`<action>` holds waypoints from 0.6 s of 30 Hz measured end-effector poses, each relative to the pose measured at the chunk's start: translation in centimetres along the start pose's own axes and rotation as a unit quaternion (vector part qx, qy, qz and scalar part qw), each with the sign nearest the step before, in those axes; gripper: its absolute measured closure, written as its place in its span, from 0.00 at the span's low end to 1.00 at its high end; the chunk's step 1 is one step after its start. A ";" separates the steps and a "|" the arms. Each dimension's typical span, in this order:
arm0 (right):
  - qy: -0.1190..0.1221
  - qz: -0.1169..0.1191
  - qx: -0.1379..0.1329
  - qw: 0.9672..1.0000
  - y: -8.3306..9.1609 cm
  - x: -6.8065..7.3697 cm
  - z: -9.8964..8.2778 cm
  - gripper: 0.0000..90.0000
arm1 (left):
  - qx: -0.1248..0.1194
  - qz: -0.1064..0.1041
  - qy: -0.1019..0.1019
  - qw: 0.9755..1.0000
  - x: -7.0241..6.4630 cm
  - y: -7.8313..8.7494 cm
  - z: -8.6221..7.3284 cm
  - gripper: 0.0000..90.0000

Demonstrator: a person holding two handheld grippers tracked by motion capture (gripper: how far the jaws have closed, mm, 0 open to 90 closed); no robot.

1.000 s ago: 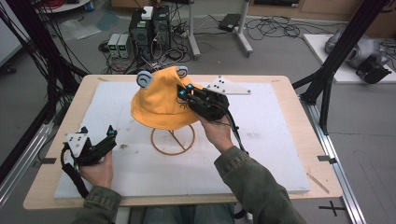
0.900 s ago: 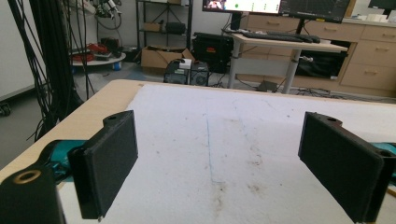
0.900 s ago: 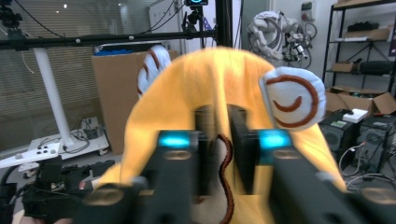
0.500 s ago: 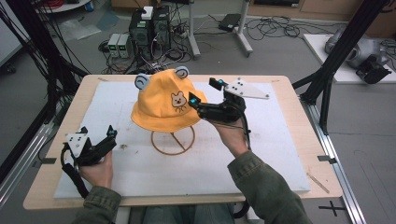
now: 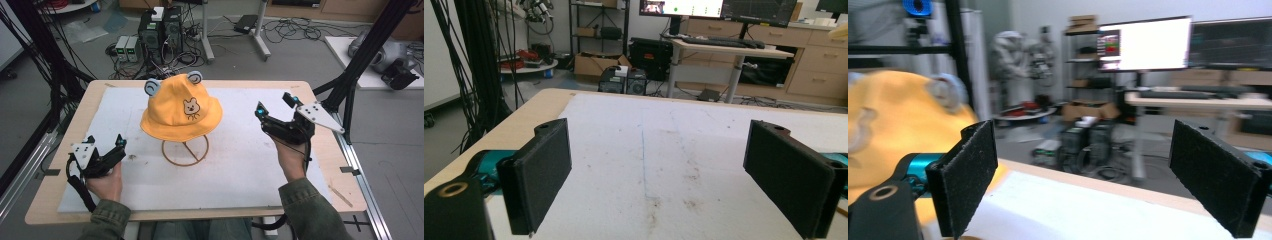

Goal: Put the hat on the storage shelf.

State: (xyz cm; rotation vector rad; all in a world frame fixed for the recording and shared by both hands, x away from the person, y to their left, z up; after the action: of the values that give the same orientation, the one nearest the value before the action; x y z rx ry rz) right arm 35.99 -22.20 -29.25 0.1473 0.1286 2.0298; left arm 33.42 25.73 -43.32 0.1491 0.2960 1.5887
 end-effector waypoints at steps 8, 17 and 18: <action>-0.012 -0.104 -0.008 0.994 1.7 -2.1 -3.2 0.13 | 0.003 0.004 0.000 1.000 0.0 0.0 0.0 0.13; -0.003 -0.141 0.018 0.990 0.7 -2.9 -8.8 0.13 | 0.008 0.010 -0.003 1.000 0.2 -0.2 -0.4 0.13; -0.003 -0.147 0.021 0.989 0.7 -3.0 -9.5 0.13 | 0.007 0.011 -0.003 1.000 0.2 -0.2 -0.5 0.13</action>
State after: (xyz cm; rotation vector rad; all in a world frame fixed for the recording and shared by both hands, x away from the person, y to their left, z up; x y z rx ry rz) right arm 35.19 -25.42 -38.61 0.1512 0.1794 1.7322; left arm 33.49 25.89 -43.85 0.1689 0.3005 1.6087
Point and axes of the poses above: each handheld gripper's, and its own axes: y roughly backward along the jaws, z roughly out of its top, x roughly to its left, the point moved 5 cm from there along -y, roughly forward along the jaws, and after that the axes turned 11 degrees about x, right-handed, at the moved point
